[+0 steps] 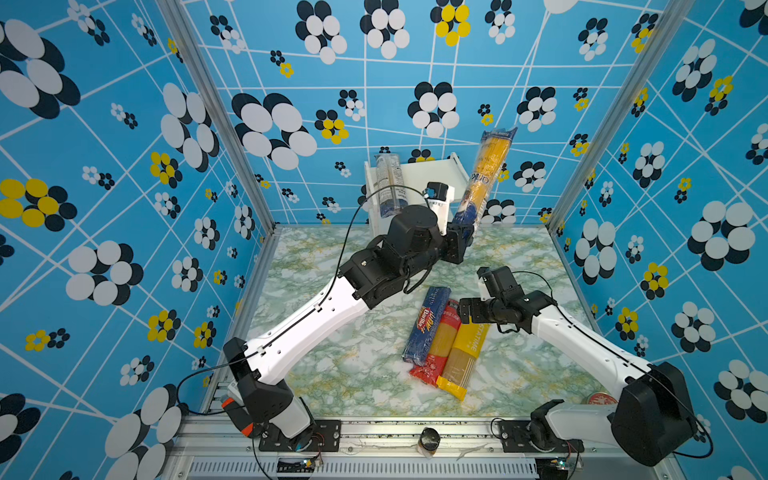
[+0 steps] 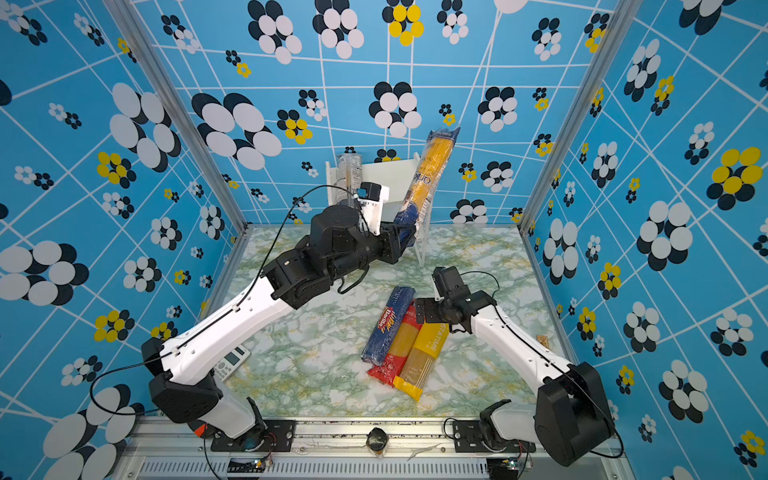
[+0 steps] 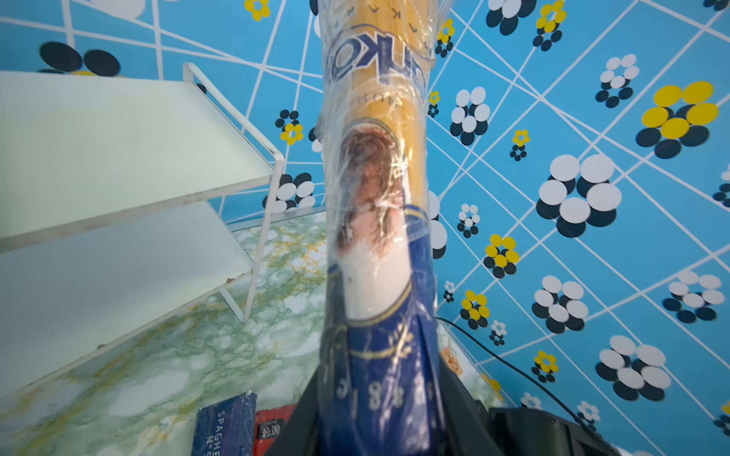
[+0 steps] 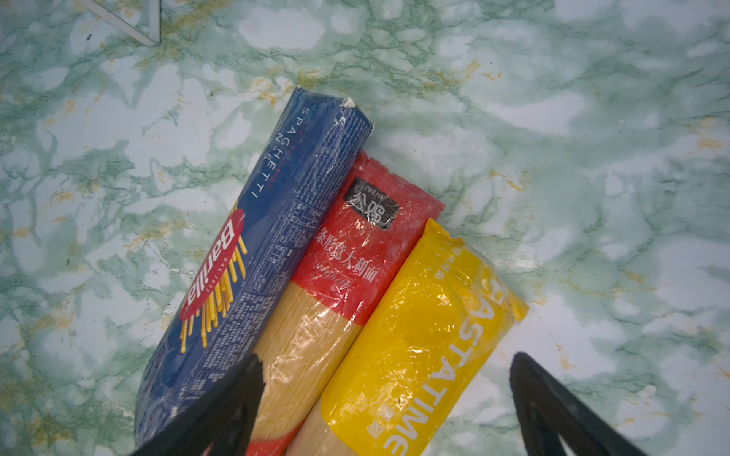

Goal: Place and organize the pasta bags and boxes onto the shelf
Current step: 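Lift the Ankara bag upright and carry it toward the shelf with the left gripper, then lower the Ankara bag onto the top shelf tier beside the first bag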

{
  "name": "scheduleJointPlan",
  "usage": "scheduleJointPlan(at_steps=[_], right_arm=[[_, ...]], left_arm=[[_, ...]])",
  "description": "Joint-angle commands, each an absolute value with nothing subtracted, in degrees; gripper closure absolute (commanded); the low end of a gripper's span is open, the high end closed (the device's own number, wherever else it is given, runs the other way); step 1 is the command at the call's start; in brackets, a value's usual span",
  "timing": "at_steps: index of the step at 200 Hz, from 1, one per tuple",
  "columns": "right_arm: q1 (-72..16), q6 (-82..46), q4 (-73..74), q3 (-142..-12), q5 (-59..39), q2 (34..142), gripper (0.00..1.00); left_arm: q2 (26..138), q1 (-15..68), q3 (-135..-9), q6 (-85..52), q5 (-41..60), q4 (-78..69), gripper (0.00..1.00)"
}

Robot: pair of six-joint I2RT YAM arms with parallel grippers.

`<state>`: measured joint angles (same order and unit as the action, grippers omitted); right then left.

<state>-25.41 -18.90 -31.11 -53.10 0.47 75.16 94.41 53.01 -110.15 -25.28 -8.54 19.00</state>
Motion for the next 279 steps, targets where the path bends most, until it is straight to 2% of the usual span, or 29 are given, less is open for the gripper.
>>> scheduleJointPlan(at_steps=[1, 47, 69, 133, 166, 195, 279], right_arm=[[-25.05, -19.70, -31.26, -52.58, -0.39, 74.19, 0.01], [-25.05, -18.48, -31.16, -52.84, 0.74, 75.24, 0.01], [-25.04, -18.50, -30.94, -52.91, 0.98, 75.12, 0.01], [-25.04, -18.63, -31.06, -52.84, 1.31, 74.86, 0.01], [-25.03, -19.16, -30.54, -52.71, 1.05, 75.19, 0.01], [-24.99, -19.30, -30.30, -52.73, 0.79, 75.65, 0.01], [-25.05, -19.51, -29.71, -52.64, 0.53, 76.64, 0.01]], left_arm=[[98.02, 53.24, -119.74, -19.93, -22.77, 6.75, 1.00], [114.43, 52.57, -141.43, -14.07, -35.60, 11.61, 1.00], [120.12, 52.22, -147.70, -13.01, -40.91, 12.26, 1.00], [123.31, 50.98, -148.00, -13.74, -49.53, 12.65, 1.00], [122.48, 50.04, -147.83, -16.38, -50.42, 16.98, 0.99], [121.29, 49.22, -145.51, -18.67, -50.21, 18.56, 0.90], [121.37, 46.98, -143.68, -23.78, -48.69, 22.80, 0.90]])
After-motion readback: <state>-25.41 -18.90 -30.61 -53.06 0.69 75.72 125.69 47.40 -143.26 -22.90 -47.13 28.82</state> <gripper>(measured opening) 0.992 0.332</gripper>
